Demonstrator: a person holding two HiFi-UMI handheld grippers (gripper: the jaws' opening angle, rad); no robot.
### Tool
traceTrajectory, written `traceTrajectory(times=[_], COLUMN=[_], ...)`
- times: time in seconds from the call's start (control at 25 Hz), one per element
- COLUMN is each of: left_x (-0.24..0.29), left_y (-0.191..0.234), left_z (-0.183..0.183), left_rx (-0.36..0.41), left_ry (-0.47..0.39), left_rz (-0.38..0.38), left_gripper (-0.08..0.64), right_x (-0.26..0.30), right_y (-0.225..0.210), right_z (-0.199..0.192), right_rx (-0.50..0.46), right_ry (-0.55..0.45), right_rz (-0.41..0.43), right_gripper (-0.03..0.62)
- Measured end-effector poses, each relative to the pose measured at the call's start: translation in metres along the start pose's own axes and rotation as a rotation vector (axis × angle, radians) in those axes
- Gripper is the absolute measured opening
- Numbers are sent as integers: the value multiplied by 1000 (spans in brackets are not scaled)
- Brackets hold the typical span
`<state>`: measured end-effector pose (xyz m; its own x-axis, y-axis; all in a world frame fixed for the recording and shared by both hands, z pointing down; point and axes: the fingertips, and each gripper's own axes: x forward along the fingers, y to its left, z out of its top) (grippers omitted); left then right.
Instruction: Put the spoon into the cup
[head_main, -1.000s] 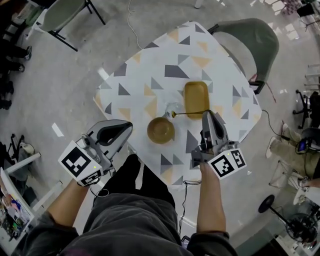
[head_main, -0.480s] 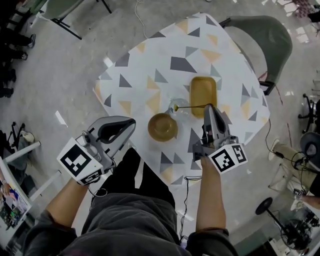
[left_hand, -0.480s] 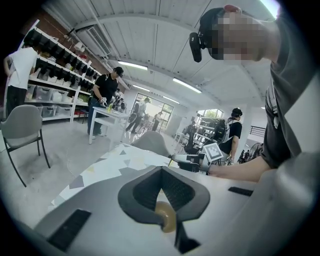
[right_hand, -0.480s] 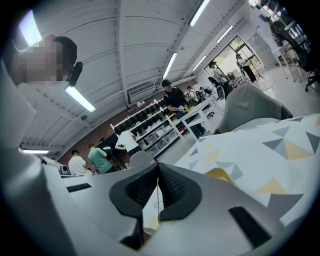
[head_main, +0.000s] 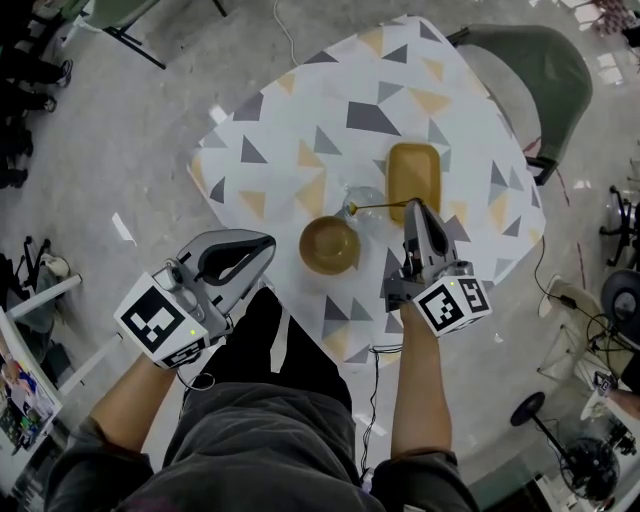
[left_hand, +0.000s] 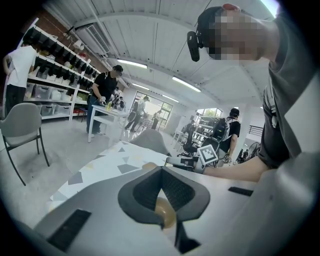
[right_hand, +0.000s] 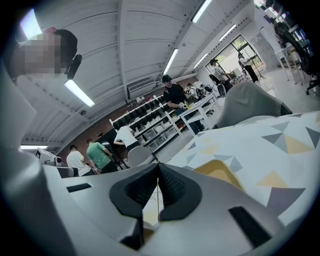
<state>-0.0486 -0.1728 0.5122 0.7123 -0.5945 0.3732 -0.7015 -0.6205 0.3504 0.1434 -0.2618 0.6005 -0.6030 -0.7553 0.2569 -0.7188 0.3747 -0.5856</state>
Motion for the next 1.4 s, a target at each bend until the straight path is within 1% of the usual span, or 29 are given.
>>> traceTrajectory(times=[0.2, 0.56, 0.84, 1.0, 1.12, 1.2, 1.24, 1.4], left_x=[-4, -6, -10, -12, -13, -13, -14, -15], left_y=[1, 1, -2, 1, 2, 1, 1, -1], left_z=[-2, -2, 9, 17, 24, 29, 32, 40], left_rx=[-3, -12, -3, 3, 15, 22, 26, 40], left_ry=[2, 3, -13, -24, -31, -37, -40, -50], left_rz=[1, -1, -9, -4, -5, -8, -10, -20], left_gripper=[15, 15, 15, 15, 15, 15, 15, 15], right_x=[3, 3, 4, 5, 4, 2, 1, -9], right_y=[0, -7, -16, -17, -17, -16, -15, -11], right_z=[-9, -20, -22, -28, -30, -28, -26, -16], right_rx=[-21, -9, 19, 24, 39, 48, 48, 43], right_ry=[16, 35, 61, 97, 106, 105, 102, 84], right_rz=[-6, -40, -90, -100, -104, -106, -108, -123], right_gripper=[21, 23, 25, 25, 27, 86, 99, 119])
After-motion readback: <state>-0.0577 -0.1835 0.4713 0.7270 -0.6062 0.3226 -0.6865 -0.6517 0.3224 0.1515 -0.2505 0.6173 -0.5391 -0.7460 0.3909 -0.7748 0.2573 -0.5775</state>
